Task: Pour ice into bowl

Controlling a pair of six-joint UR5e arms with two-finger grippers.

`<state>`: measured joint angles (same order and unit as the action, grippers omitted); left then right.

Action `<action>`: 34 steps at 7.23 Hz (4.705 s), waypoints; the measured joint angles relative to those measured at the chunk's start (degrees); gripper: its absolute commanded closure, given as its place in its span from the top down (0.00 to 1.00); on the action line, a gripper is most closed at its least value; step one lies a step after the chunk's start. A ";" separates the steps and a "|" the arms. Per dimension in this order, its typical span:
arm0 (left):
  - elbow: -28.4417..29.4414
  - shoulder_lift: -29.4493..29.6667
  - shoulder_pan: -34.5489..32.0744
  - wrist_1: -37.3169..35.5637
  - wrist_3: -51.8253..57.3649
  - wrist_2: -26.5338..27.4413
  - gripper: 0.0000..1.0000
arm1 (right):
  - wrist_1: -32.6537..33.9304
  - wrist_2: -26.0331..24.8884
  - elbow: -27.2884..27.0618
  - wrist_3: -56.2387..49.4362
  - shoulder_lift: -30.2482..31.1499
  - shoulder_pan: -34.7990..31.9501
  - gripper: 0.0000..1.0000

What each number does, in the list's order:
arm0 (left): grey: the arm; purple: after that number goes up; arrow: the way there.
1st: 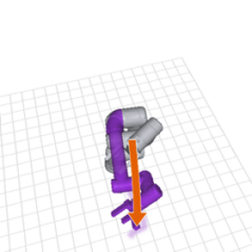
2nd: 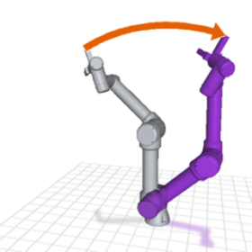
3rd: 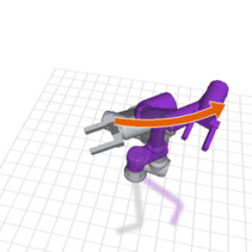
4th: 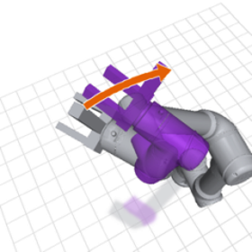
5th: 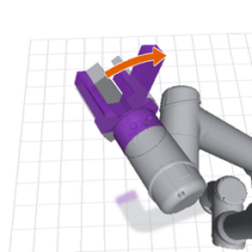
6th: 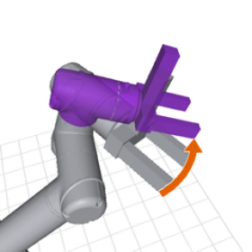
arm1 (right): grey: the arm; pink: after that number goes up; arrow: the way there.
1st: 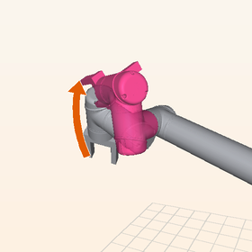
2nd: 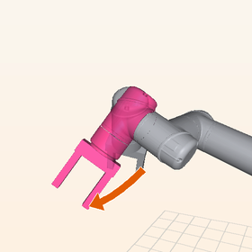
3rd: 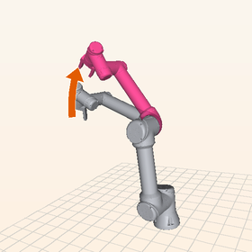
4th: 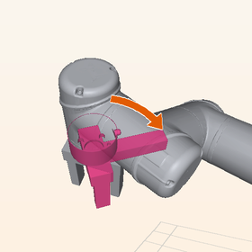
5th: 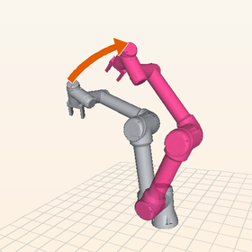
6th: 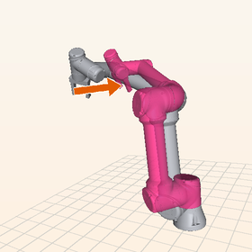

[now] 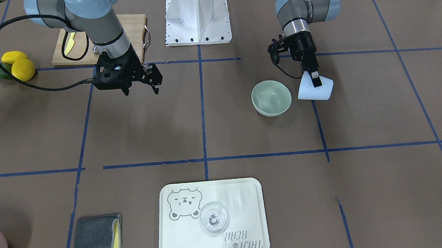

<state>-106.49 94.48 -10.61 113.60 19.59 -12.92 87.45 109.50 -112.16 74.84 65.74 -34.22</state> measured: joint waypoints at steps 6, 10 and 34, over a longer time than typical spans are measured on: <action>-0.44 0.03 0.00 0.05 7.11 1.70 0.00 | 0.00 -0.08 -0.04 0.22 -0.13 -0.20 1.00; -0.36 0.09 0.06 0.26 7.37 1.74 0.00 | 0.00 -0.08 -0.08 0.22 -0.17 -0.18 1.00; 5.80 -21.42 -13.26 55.07 -61.50 -33.81 0.00 | -9.43 -12.66 22.52 15.94 -23.55 12.95 1.00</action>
<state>-100.69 73.06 -23.87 168.67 -41.90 -46.73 78.02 96.84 -89.64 90.78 42.20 -21.27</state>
